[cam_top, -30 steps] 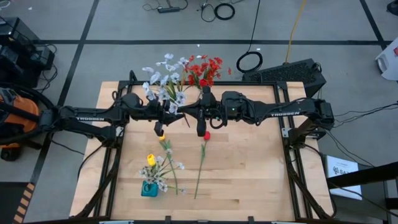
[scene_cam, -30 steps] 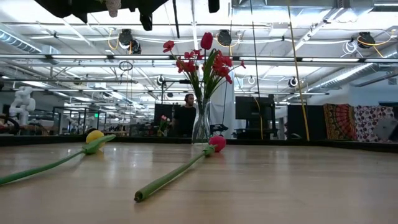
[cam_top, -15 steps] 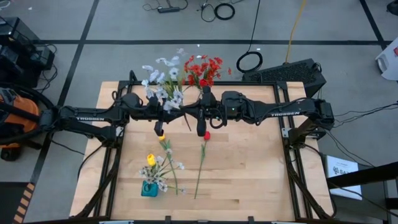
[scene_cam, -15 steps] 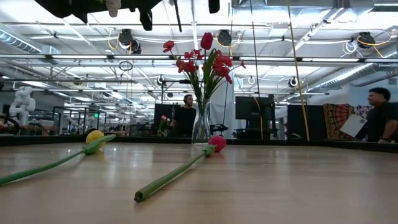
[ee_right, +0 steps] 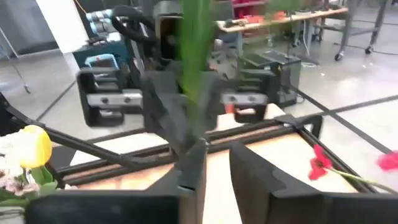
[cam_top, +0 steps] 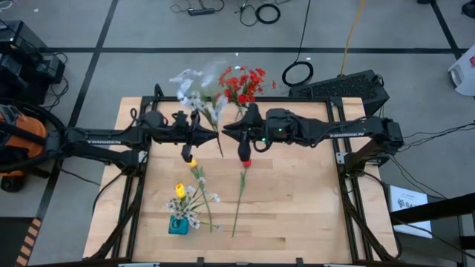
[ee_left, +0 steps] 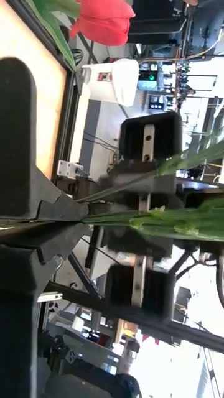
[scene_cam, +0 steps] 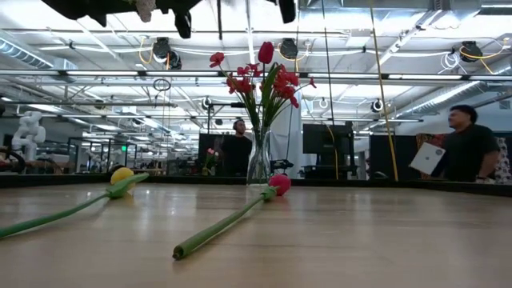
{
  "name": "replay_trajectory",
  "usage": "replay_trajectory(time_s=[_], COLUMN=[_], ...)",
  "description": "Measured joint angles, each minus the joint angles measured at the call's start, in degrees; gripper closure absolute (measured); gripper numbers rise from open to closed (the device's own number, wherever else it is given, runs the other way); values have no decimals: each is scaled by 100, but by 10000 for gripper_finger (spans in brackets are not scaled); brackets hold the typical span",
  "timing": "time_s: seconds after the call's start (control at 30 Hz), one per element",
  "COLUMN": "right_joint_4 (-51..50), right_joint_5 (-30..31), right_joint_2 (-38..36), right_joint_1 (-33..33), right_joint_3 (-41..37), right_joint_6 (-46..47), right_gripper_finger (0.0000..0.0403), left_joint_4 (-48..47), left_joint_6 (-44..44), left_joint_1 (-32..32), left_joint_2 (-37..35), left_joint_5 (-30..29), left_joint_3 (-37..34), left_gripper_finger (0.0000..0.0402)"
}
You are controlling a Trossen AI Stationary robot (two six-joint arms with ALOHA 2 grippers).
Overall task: Sort flowers into vase by color
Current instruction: Put the white flowers into the blue vase
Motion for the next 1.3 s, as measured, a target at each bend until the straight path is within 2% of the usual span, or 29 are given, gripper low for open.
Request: replay_trajectory(time_s=[0.2,0.4,0.47,0.67,0.77,0.9,1.03,1.13,1.3], right_joint_4=[-1434,-2760,-3023,-4385,-4954,-5104,-4965,-4909,-4749], right_joint_5=[4,75,331,1840,2072,2156,2593,2809,2839], right_joint_2=[-540,-738,-739,-737,-737,-623,-471,-286,46], right_joint_1=[2,186,330,969,1327,1792,2255,2526,2803], right_joint_3=[7,7,7,5,5,5,7,7,7], right_joint_6=[369,1143,1445,2863,3742,4703,5569,6223,7160], right_gripper_finger=[298,299,305,331,348,373,397,400,402], left_joint_4=[-479,-2045,-2448,-3478,-3942,-4314,-4542,-4752,-4846], left_joint_6=[9,-332,-429,-435,-427,-415,-364,-293,-293], left_joint_1=[4,-66,-155,-645,-950,-1316,-1625,-1818,-2040], left_joint_2=[-884,-2089,-2408,-3250,-3575,-3884,-4152,-4409,-4698], left_joint_5=[-207,-731,-811,-870,-879,-879,-875,-873,-831], left_joint_3=[2,7,7,7,7,7,7,7,-120], left_gripper_finger=[401,401,401,402,402,402,402,402,402])
